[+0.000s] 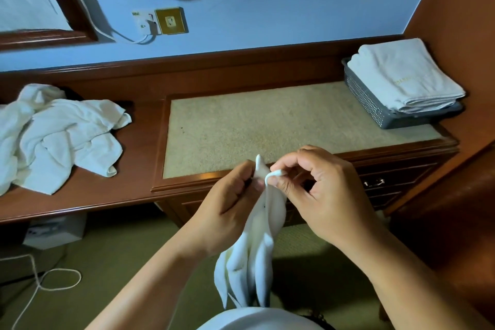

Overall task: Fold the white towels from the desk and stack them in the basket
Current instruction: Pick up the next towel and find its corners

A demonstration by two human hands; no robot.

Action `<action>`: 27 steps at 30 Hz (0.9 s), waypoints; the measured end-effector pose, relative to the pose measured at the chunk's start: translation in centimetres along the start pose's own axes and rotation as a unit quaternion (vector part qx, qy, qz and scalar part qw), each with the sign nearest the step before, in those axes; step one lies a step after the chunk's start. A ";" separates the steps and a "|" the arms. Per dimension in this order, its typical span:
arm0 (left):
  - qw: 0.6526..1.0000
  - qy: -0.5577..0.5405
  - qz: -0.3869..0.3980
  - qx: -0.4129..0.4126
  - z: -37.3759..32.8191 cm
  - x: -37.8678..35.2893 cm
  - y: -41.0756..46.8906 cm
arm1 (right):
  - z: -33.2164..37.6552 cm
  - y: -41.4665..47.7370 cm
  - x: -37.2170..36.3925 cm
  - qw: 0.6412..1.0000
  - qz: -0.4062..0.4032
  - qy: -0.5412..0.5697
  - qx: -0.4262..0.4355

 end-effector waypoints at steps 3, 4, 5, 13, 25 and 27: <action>1.000 0.000 0.003 -0.015 -0.1 -0.6 -0.4 | 0.1 0.1 0.0 1.000 0.007 0.011 -0.012; 1.000 0.011 0.003 -0.023 -0.1 -0.8 -0.4 | 0.0 0.2 0.0 0.999 0.017 0.022 -0.025; 0.999 0.036 0.001 -0.032 -0.1 -1.1 -0.4 | -0.2 0.3 0.0 0.998 0.030 0.040 -0.046; 0.966 0.247 0.067 -0.044 -1.3 -0.7 1.5 | -2.7 -0.4 2.0 0.973 0.183 0.054 -0.134; 0.937 0.304 -0.107 -0.136 -2.9 -6.8 5.4 | -5.5 -1.9 7.9 0.998 0.009 -0.065 0.013; 0.932 0.312 -0.124 -0.136 -2.4 -7.8 5.8 | -6.2 -2.2 9.2 0.998 0.013 -0.061 0.025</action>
Point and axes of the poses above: each hand's wrist, its own y-axis towards the middle knuckle, its own x-axis out of the back of the hand, z = x × y, the point moved 2 cm from there along y, towards the middle knuckle, and after that the axes turned 9 degrees about z, right-handed, at the moved point
